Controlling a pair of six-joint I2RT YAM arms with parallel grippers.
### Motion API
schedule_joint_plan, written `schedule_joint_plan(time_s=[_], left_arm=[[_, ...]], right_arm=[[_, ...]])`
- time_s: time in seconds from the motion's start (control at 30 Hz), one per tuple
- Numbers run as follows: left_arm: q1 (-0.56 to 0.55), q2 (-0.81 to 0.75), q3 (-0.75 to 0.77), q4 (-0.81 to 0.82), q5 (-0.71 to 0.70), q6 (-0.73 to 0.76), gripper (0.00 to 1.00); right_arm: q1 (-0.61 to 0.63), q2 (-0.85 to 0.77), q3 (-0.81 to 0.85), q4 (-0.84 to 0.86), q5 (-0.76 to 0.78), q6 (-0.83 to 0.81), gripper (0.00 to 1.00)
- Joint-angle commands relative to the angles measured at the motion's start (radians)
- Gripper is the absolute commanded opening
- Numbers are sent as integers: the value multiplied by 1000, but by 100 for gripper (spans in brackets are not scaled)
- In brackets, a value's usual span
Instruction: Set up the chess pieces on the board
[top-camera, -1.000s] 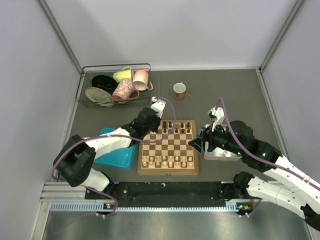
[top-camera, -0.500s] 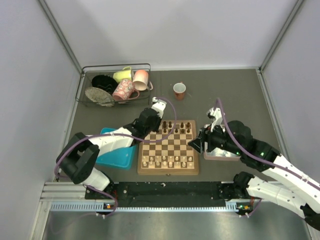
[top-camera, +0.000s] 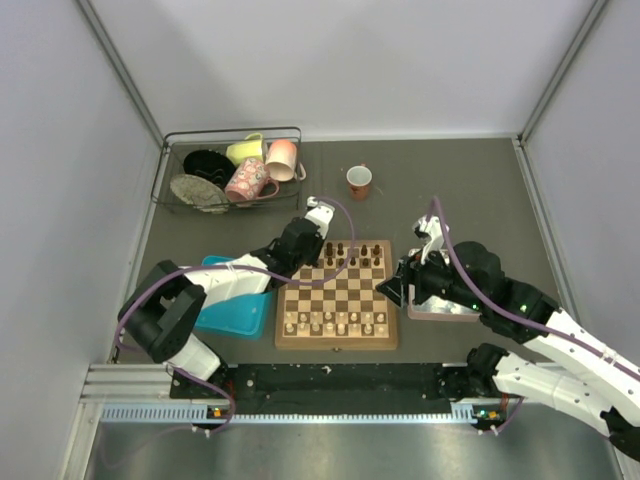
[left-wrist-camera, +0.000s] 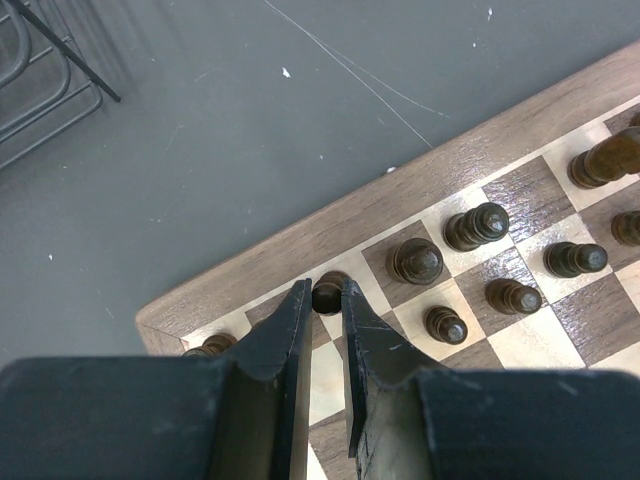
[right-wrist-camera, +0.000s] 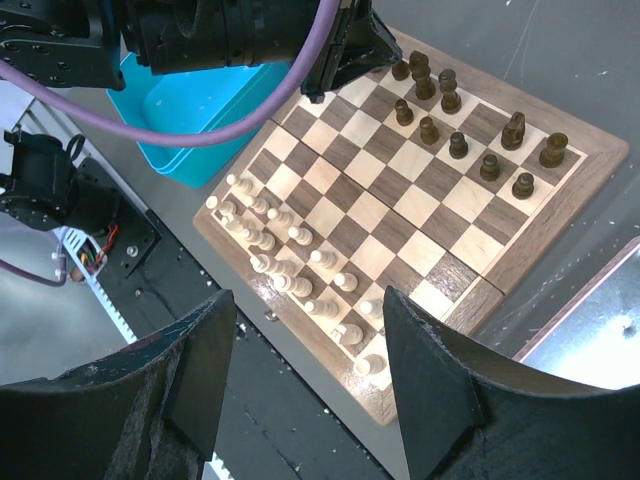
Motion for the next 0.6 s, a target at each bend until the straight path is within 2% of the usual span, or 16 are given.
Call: schedule_joint_plan(time_s=[0.0,0.37,0.57], left_arm=[[-9,2,27,41,-17,18,0],[-14,10,28,44,-14,27,5],[-15,-1,22,52,-14,30,18]], right_arm=[[-7,2,3,24,8,-6,61],[-7,8,1,25,7,-7,61],[-7,11,1,25,-2,-7,60]])
